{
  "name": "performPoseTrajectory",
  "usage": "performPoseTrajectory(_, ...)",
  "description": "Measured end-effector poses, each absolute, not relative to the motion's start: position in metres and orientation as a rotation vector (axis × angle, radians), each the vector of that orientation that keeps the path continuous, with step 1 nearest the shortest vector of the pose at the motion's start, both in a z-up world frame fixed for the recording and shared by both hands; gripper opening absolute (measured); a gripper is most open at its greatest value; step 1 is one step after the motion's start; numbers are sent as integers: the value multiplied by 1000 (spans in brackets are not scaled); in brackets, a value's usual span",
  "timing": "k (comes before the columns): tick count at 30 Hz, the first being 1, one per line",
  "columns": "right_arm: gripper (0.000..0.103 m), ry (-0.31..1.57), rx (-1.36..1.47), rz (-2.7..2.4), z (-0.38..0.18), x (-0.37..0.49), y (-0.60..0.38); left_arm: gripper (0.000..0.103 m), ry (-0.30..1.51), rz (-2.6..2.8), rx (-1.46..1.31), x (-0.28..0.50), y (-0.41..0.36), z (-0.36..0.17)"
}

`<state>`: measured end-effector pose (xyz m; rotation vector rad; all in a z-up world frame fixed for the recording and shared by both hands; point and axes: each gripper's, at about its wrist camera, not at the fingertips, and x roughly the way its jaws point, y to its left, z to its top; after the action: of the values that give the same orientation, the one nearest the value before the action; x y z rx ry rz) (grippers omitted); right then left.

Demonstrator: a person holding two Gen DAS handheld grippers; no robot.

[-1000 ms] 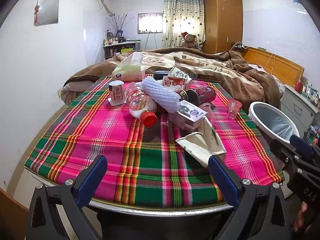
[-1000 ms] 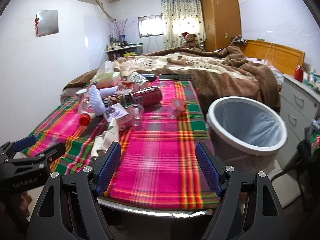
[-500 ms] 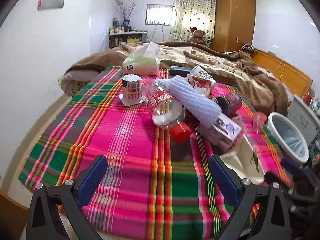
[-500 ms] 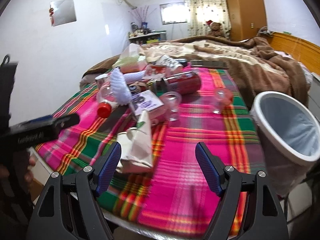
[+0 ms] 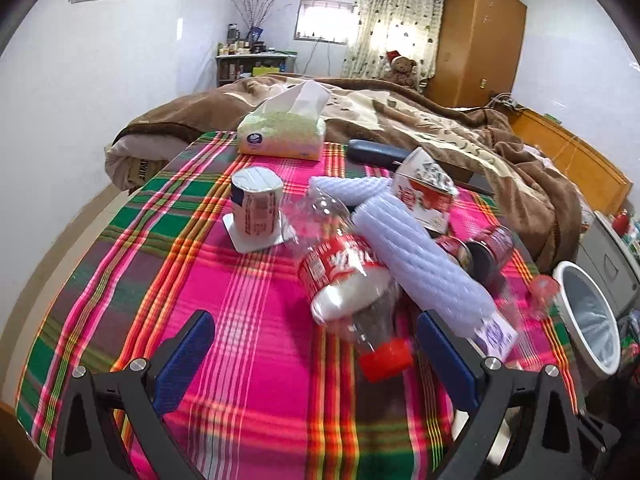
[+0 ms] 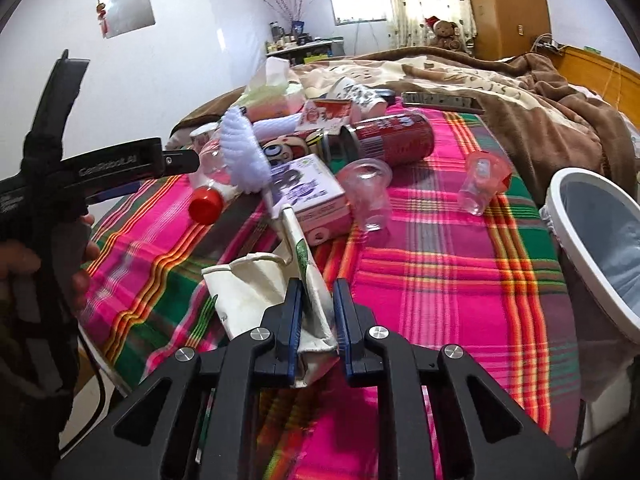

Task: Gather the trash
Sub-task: 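Grasp the crumpled white paper with the right tool while the left tool reaches the clear bottle, then close the left tool on the clear red-label cola bottle and lift it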

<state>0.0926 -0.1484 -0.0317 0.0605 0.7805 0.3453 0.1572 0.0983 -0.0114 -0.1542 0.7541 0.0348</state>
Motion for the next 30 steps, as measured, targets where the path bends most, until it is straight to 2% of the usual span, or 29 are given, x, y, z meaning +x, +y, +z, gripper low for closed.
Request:
performPoseTrajectory(16, 16, 740, 76, 278, -25, 109, -166, 102, 828, 65, -167, 226, 97, -26)
performPoseTrajectory(23, 16, 729, 92, 268, -24, 112, -171, 92, 866, 52, -178, 238, 90, -35)
performPoseTrajectory(24, 16, 728, 94, 268, -24, 112, -172, 90, 871, 53, -169, 239, 89, -36)
performPoseTrajectory(26, 16, 724, 93, 267, -22, 111, -173, 74, 881, 50, -164, 242, 87, -37)
performPoseTrajectory(30, 16, 718, 99, 264, -22, 112, -176, 70, 889, 53, -160, 240, 84, -37)
